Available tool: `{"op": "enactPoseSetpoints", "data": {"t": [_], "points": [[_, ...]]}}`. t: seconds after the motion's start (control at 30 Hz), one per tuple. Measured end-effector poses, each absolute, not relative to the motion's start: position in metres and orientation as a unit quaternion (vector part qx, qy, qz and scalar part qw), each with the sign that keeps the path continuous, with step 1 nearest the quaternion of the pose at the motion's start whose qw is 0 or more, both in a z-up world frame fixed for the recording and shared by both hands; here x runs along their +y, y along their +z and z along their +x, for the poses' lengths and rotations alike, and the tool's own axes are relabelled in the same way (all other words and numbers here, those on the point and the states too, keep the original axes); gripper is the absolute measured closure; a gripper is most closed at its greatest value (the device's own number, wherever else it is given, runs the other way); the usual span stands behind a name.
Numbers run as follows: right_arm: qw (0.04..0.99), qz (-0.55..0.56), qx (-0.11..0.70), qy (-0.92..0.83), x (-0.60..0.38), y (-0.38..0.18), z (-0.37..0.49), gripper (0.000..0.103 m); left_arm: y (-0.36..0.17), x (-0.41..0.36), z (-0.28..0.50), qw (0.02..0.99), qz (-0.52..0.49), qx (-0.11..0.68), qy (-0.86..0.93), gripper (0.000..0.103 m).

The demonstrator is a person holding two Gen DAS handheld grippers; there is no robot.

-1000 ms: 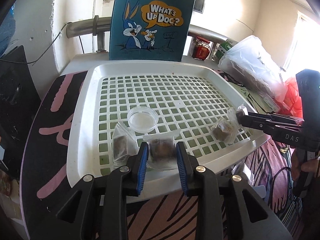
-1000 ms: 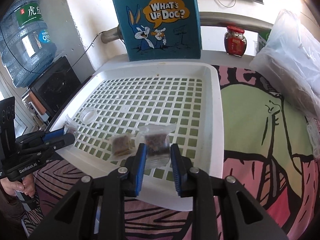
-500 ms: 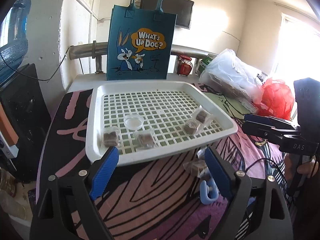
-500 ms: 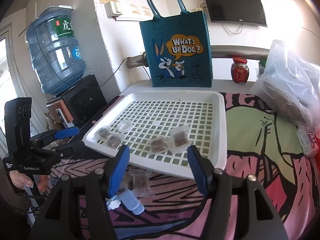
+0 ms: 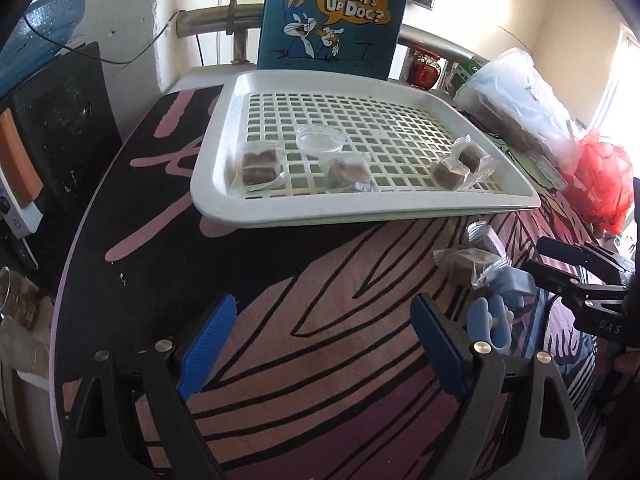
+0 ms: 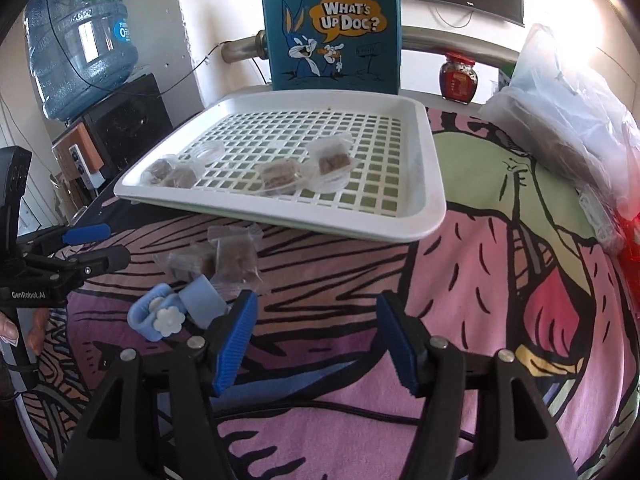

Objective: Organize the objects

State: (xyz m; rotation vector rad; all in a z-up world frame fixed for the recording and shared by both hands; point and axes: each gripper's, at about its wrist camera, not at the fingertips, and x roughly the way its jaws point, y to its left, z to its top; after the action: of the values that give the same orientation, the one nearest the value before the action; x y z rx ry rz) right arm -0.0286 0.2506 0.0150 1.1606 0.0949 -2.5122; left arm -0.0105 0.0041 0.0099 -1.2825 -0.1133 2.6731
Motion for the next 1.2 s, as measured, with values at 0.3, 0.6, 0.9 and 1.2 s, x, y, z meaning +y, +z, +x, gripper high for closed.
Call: {"op": "enactPoseSetpoints", "data": {"t": [0.3, 0.6, 0.9, 1.2], "points": [[0.169, 0.428, 0.037, -0.887, 0.251, 0.01, -0.034, 0.042, 0.002, 0.03, -0.015, 0.073, -0.457, 0.039, 0.885, 0.0], [0.172, 0.43, 0.045, -0.885, 0.249, 0.009, -0.034, 0.037, 0.003, 0.029, -0.015, 0.083, -0.457, 0.048, 0.884, 0.0], [0.169, 0.431, 0.061, -0.884, 0.243, 0.009, -0.033, 0.034, 0.003, 0.029, -0.015, 0.083, -0.457, 0.048, 0.884, 0.0], [0.176, 0.431, 0.045, -0.884, 0.247, 0.009, -0.035, 0.032, 0.003, 0.028, -0.015, 0.083, -0.457, 0.048, 0.884, 0.0]]}}
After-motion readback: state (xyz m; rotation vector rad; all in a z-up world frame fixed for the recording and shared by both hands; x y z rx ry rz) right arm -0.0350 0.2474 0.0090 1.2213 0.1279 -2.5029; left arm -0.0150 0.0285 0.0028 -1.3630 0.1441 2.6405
